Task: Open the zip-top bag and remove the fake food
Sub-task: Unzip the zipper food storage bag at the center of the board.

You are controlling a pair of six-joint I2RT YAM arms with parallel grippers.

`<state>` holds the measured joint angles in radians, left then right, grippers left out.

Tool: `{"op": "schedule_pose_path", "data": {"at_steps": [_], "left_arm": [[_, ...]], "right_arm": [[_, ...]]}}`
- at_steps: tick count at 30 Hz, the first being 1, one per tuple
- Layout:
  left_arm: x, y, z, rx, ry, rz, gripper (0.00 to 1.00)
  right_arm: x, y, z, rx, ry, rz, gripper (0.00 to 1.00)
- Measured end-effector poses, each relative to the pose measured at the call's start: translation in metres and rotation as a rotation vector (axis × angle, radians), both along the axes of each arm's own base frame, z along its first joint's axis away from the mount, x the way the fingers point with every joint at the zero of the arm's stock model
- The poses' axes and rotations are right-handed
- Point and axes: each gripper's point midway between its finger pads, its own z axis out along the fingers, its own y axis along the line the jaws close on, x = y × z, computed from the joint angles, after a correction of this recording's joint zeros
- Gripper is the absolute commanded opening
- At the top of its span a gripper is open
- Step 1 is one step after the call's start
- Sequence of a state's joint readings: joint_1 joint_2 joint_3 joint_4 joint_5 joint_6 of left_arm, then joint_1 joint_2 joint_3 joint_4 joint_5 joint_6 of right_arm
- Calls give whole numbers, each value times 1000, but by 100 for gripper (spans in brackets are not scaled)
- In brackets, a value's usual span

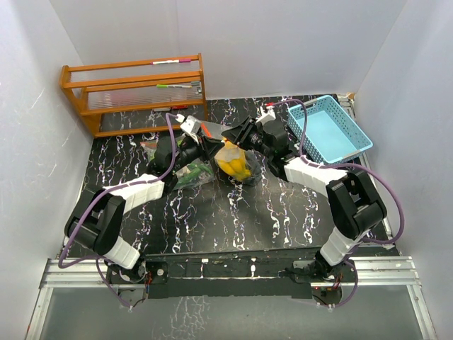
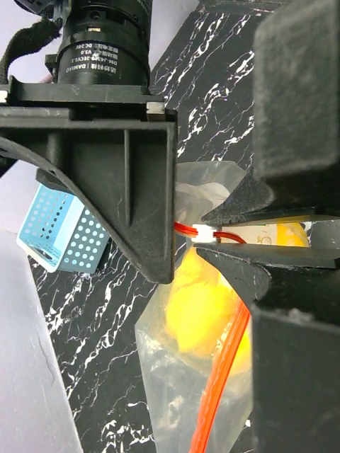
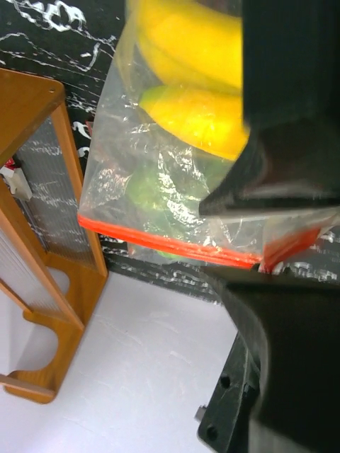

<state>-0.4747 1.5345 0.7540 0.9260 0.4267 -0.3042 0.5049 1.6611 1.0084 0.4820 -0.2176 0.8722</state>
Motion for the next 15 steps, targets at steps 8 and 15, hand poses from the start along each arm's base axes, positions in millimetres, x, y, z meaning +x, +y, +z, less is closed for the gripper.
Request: {"op": "schedule_pose_path", "data": {"at_steps": [8,15], "left_arm": [[2,2,-5,11,28,18,5],[1,1,-7,20,27,16,6]], "right_arm": [[5,-5,3,9,-7,-51,8],[14,-39,16,32,-17,-87,8]]}}
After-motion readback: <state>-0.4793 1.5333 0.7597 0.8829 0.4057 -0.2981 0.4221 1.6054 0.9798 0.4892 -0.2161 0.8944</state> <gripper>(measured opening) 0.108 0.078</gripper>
